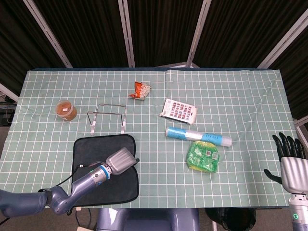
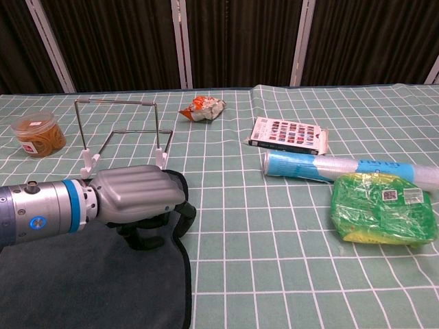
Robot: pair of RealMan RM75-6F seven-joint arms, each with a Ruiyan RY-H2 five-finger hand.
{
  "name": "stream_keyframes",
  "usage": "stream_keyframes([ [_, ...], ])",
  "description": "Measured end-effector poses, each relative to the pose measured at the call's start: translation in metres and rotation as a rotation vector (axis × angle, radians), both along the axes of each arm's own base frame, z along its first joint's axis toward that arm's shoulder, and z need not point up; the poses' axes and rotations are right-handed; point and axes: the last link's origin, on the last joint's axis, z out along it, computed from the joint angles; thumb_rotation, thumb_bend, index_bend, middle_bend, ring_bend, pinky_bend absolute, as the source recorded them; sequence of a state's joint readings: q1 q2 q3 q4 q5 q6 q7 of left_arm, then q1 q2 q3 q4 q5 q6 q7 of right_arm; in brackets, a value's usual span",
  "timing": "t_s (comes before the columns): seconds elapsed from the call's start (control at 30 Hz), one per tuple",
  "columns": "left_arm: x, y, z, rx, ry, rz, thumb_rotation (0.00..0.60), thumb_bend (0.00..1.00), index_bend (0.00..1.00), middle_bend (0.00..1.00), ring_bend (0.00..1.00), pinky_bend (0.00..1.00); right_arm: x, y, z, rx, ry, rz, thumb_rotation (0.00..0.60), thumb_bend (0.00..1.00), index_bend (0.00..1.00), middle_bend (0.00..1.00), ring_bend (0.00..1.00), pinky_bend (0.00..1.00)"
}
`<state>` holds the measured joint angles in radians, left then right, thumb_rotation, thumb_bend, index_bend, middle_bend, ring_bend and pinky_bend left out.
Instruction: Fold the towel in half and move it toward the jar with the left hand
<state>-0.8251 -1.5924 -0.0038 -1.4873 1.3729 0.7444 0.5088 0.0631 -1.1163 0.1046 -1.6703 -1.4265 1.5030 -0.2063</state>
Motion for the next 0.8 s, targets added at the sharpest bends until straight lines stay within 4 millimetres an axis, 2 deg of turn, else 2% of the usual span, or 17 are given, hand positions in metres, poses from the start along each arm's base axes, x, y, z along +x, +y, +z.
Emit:
stream_keyframes([
  [0.27, 0.0036, 0.0009, -0.0066, -0.004, 0.003, -0.002, 0.600, 0.46, 0.46, 0.90, 0.90, 1.00, -0.0009, -0.0005, 0.0005, 0.001, 0.000, -0.004, 0.600, 0.00, 0.00, 0.00, 0.00, 0.00],
  [0.43, 0.0034, 0.0017, -0.0089, -0.003, 0.010, 0.002, 0.600, 0.46, 0.55, 0.90, 0.90, 1.00, -0.0011, -0.0007, 0.0003, 0.004, 0.000, -0.004, 0.600, 0.00, 0.00, 0.00, 0.00, 0.00],
  [0.8, 0.0041, 0.0014, -0.0090, 0.004, 0.007, 0.002, 0.600, 0.46, 0.64, 0.90, 0.90, 1.00, -0.0008, -0.0004, 0.0004, 0.005, -0.003, -0.003, 0.600, 0.00, 0.00, 0.00, 0.00, 0.00],
])
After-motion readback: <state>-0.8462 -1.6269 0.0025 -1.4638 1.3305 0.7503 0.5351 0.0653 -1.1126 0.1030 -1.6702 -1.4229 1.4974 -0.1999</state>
